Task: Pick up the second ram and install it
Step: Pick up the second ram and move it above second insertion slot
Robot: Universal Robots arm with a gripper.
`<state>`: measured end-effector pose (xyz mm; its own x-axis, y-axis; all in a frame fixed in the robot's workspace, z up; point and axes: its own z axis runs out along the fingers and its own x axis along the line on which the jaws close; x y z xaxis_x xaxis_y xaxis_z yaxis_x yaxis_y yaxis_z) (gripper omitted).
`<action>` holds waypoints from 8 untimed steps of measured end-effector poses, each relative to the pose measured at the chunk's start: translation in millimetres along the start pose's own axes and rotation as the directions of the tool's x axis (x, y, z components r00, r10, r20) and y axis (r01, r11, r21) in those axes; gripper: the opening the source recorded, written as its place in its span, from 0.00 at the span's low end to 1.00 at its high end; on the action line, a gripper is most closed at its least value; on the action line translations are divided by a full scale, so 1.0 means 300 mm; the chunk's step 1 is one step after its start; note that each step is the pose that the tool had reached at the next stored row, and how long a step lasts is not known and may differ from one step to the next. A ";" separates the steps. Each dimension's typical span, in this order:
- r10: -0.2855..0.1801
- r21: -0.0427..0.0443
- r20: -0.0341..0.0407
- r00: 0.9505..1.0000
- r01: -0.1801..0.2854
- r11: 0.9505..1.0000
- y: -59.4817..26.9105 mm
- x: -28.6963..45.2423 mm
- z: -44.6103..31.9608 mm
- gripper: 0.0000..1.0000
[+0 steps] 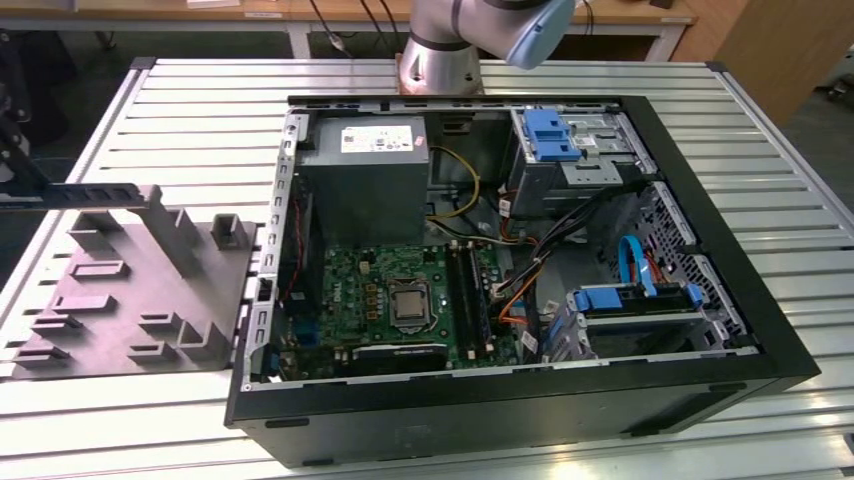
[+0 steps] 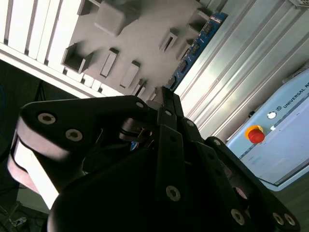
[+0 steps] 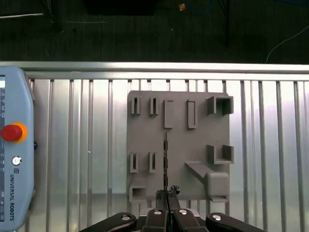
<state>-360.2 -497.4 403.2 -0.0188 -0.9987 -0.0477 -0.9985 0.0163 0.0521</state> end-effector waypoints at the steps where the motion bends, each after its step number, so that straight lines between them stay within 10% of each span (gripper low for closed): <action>1: 0.000 0.000 0.000 1.000 0.000 1.000 -0.012 0.000 -0.001 0.12; 8: 0.000 -0.001 0.000 1.000 0.000 1.000 -0.094 -0.002 -0.005 0.12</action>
<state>-332.0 -497.4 403.2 -0.0188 -0.9987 -0.0476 -0.9985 0.0163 0.0529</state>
